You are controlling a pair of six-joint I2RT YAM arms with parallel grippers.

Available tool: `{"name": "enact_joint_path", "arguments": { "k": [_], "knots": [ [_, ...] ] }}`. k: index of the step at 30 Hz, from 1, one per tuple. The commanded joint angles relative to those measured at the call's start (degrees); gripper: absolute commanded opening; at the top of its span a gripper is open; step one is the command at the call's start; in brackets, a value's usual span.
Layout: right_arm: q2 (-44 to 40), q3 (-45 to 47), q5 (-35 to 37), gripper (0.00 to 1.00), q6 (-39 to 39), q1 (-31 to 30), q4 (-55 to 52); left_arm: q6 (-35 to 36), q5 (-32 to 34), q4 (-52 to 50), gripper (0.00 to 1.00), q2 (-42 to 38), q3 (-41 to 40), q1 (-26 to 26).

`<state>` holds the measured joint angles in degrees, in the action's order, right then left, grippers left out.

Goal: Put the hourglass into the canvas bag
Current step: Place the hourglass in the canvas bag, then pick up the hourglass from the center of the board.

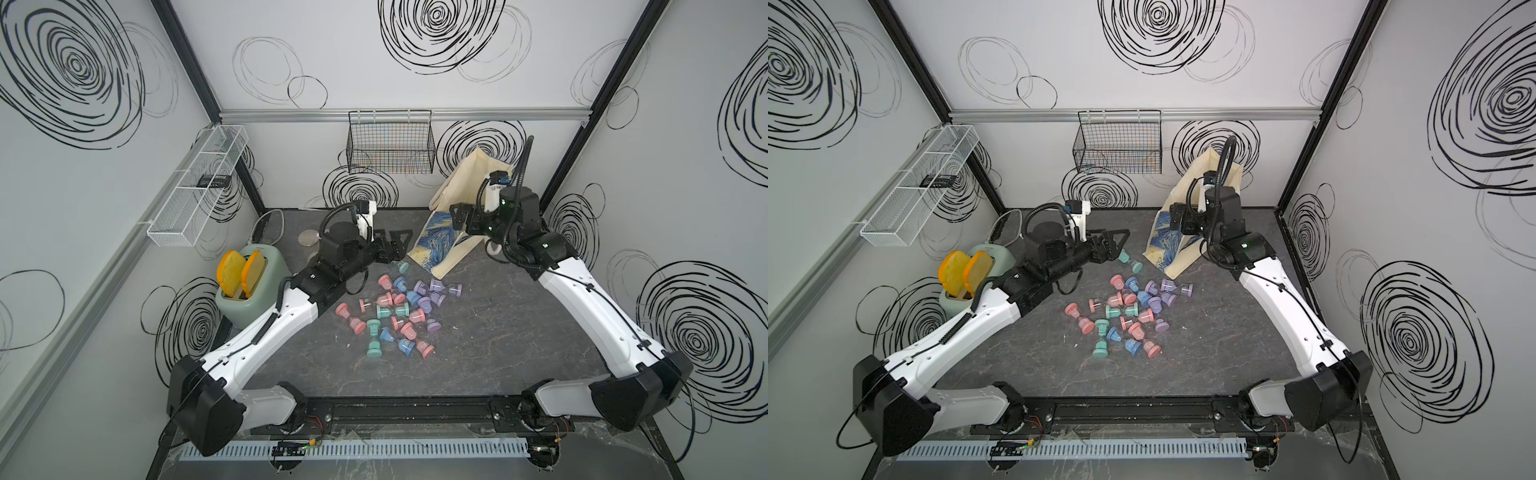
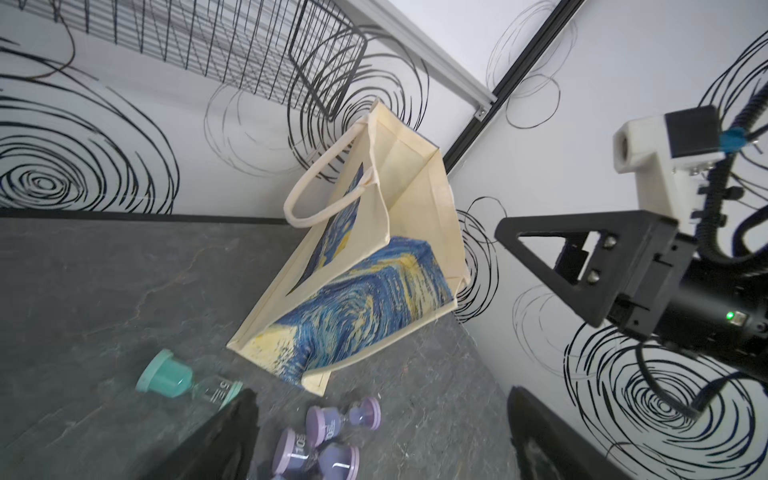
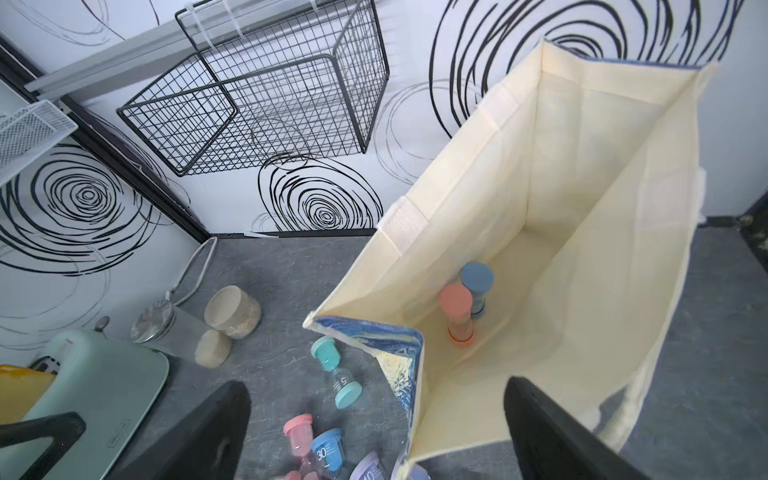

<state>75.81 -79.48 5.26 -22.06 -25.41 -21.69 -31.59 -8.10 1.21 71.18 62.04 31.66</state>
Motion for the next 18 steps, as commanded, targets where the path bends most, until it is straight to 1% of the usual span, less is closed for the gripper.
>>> {"name": "enact_joint_path", "arguments": {
  "k": [1,3,5,8,10,13,15,17,18],
  "knots": [
    [-3.5,6.5,1.3,0.99,-7.1,-2.0,3.0,0.4,0.7,-3.3,0.96,-3.2,-1.1,-1.1],
    [-5.4,12.1,1.8,0.99,-7.5,-6.0,6.7,0.6,0.6,-3.8,0.96,-5.1,-3.6,-0.7],
    [-5.6,15.2,6.0,1.00,-8.4,-11.5,6.7,0.9,0.3,-4.0,0.96,-6.9,-6.1,-0.8],
    [-3.6,16.7,8.3,0.99,-10.9,-16.0,3.2,0.6,1.4,-5.2,0.96,-10.2,-9.3,-1.3],
    [-3.0,17.3,9.4,0.99,-14.5,-18.4,-1.6,0.7,1.4,-6.2,0.96,-12.5,-10.6,-1.9],
    [-3.5,22.6,7.7,0.98,-15.1,-22.1,-0.2,1.4,3.3,-8.7,0.96,-15.5,-11.5,-2.5],
    [-3.6,26.0,6.1,0.96,-16.0,-24.8,0.7,1.5,2.9,-9.1,0.96,-17.0,-12.4,-2.8],
    [-3.4,28.3,6.7,0.96,-17.6,-27.2,0.5,1.5,2.1,-10.5,0.96,-17.4,-12.3,-2.8],
    [-2.9,29.4,5.3,0.95,-18.0,-28.0,0.8,1.3,1.7,-11.0,0.96,-17.6,-12.4,-2.8]
  ]
}}
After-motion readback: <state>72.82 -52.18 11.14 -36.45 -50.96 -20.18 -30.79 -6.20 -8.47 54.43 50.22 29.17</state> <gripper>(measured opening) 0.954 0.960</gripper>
